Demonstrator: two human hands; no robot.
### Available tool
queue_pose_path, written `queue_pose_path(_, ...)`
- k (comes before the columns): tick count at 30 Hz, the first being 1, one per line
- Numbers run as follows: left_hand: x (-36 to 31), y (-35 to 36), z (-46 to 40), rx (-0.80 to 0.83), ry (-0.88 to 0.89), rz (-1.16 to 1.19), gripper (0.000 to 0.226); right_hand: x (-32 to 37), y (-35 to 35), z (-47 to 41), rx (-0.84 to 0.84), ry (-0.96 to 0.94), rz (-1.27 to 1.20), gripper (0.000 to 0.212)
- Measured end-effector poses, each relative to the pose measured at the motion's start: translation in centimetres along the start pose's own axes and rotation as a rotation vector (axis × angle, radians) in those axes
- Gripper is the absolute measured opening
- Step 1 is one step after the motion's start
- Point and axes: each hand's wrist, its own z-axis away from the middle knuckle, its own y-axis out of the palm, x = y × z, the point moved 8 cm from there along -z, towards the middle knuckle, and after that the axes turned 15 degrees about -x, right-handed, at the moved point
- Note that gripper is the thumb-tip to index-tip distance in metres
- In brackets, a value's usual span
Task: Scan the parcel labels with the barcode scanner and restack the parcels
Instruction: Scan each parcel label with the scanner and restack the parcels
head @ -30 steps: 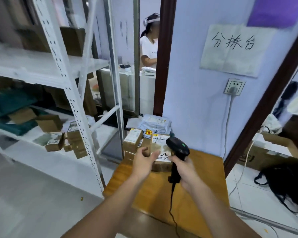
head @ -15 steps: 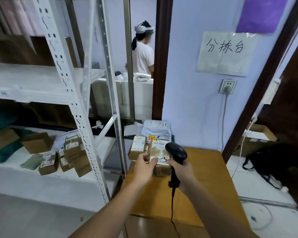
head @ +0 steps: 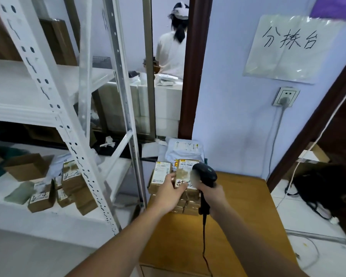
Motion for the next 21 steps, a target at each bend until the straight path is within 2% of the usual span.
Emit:
queue_pose_path(3, 1.1, 0.5, -2.6, 0.103, 0.032, -0.073, 0.087, -0.7, 1.7, -2.6, -0.038, 0.043, 0.023, 0.044)
queue_pose_path(5, 1.9, 0.4, -4.6, 0.14, 0.066, -0.157, 0.092, -1.1, 2.9, -3.9, -0.06, 0.083, 0.034, 0.046)
queue_pose_path(10, 3.0, 0.3, -10.9, 0.167, 0.217, -0.367, 0.074, -2.4, 5.6, -6.9, -0.126, 0.164, 0.049, 0.038)
queue_pose_path(13, 3.3, 0.7, -13.4, 0.175, 0.302, -0.46, 0.069, -3.5, 6.4, -8.7, -0.208, 0.181, 0.112, 0.042)
queue_pose_path(16, 3.6, 1.3, -14.9, 0.164, 0.378, -0.571, 0.072, -3.0, 7.5, -8.4, -0.199, 0.192, 0.088, 0.021)
queue_pose_path(19, 4.9, 2.1, -16.1, 0.2, 0.388, -0.602, 0.075, -3.6, 7.9, -9.1, -0.216, 0.209, 0.103, 0.015)
queue_pose_path(21, 5.8, 2.4, -16.6, 0.221, 0.358, -0.581, 0.074, -4.4, 8.4, -9.8, -0.225, 0.21, 0.172, 0.022)
